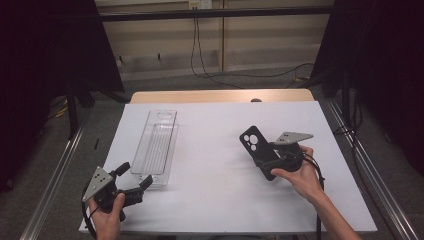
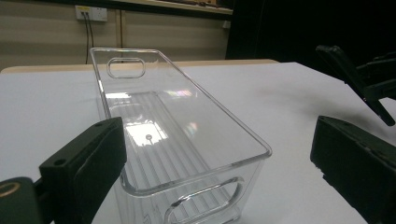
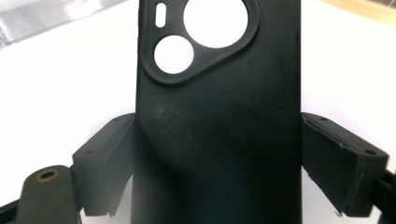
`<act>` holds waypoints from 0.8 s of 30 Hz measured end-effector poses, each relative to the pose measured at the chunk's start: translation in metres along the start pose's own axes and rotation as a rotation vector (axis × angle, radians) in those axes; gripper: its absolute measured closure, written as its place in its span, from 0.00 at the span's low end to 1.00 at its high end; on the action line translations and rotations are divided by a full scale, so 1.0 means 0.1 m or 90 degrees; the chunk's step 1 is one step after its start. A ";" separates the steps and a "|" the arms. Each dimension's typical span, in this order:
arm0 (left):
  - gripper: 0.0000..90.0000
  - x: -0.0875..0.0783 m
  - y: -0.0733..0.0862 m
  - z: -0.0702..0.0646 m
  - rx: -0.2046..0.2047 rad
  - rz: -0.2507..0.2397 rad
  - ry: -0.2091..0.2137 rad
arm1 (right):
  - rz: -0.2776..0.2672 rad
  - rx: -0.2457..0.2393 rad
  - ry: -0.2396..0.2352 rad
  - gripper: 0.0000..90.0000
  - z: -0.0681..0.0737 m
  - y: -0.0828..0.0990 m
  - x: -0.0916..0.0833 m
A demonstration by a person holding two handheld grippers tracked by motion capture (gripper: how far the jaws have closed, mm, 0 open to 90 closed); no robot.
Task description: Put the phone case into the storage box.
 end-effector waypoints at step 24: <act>0.04 0.01 0.01 0.00 0.005 0.004 0.002 | -0.139 0.000 0.011 0.16 0.12 -0.10 -0.28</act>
Point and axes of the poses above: each handheld gripper's, and its own axes: x roughly forward along the jaws, y roughly out of its underside, z roughly to its left, the point moved 10 cm from there along x, roughly forward along the jaws, and after that the axes turned 15 degrees about -z, right-handed, at the moved point
